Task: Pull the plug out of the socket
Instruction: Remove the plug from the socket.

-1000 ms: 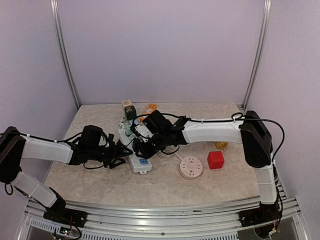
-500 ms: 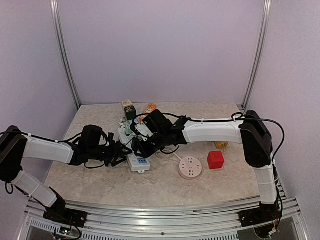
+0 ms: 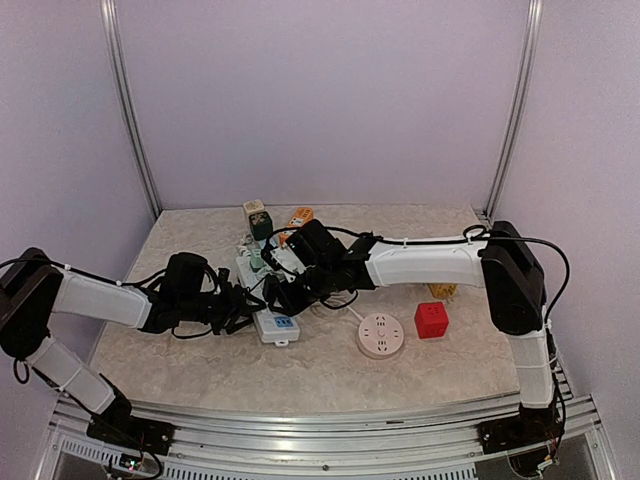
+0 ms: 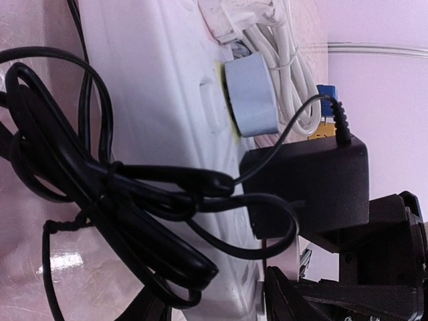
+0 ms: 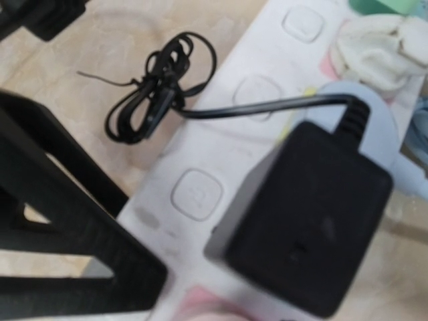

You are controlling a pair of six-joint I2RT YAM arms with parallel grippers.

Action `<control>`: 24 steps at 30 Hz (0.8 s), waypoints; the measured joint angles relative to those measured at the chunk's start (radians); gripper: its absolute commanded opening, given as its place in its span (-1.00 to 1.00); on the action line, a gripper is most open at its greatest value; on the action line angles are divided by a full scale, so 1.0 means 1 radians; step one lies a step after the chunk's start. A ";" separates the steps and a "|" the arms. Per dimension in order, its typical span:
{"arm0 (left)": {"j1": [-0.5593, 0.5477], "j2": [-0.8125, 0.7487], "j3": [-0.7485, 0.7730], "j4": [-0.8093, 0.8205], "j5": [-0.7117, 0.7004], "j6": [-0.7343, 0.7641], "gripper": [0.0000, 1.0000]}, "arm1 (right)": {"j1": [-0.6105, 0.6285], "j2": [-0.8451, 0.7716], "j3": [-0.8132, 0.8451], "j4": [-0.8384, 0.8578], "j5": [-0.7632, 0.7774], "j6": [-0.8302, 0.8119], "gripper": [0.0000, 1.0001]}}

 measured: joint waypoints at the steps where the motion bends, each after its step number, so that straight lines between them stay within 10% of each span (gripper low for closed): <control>1: 0.000 0.001 0.000 0.002 0.000 -0.002 -0.14 | 0.000 0.000 -0.001 0.001 0.000 0.000 -1.00; 24: 0.000 0.002 -0.008 0.010 0.000 -0.029 -0.67 | -0.032 -0.018 -0.073 0.086 -0.068 0.075 -1.00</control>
